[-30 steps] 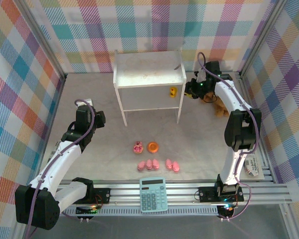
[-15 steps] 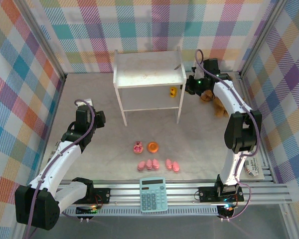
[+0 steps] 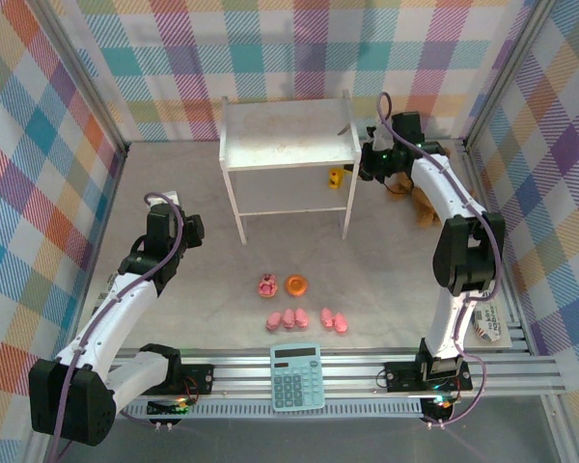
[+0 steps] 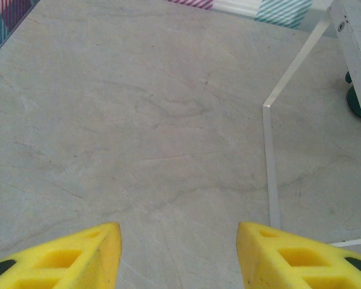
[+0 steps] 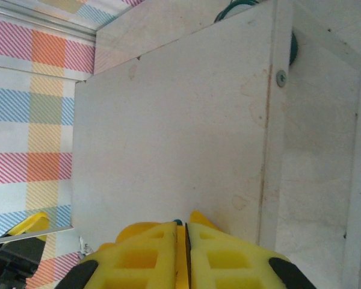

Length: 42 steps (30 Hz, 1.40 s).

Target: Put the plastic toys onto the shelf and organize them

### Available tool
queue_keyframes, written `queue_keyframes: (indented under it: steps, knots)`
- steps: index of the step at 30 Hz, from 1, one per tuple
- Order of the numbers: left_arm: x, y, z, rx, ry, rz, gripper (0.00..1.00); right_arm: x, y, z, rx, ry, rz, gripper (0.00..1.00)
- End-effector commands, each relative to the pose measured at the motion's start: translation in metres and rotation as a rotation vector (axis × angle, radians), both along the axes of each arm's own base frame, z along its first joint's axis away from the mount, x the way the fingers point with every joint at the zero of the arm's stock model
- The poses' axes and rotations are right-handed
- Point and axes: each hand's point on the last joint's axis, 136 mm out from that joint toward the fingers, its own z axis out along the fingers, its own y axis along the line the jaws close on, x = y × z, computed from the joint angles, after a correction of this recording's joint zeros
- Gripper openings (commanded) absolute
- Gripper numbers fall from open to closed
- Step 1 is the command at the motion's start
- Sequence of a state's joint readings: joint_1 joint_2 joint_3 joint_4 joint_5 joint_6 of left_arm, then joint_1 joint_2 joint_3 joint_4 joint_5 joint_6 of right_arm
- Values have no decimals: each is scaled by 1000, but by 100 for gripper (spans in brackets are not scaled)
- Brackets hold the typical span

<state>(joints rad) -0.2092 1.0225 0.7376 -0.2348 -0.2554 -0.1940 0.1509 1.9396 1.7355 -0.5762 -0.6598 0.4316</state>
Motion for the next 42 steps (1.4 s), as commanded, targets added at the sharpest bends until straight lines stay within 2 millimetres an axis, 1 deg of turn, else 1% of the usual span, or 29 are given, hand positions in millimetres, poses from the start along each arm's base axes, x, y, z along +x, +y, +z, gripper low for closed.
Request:
queue_keyframes:
  steps: [1, 8, 14, 19, 25, 31, 42]
  knots:
    - [2, -3, 15, 2, -28, -11, 53, 2, 11, 5, 52, 6, 43, 14]
    - [2, -3, 14, 3, -28, -11, 53, -2, 17, 0, 81, 39, 76, 14]
    - [2, -4, 12, 3, -23, -12, 53, -8, 21, 3, 114, 52, 108, 14]
    - [2, -3, 12, 1, -24, -10, 53, -12, 25, 0, 140, 81, 132, 14]
    - [1, -3, 11, 4, -20, -11, 53, -9, 27, -6, 153, 109, 145, 14]
    - [1, -3, 11, 5, -20, -9, 53, -5, 28, -8, 158, 116, 146, 14]
    - [3, -4, 10, 3, -18, -13, 53, -8, 37, -8, 195, 139, 197, 15]
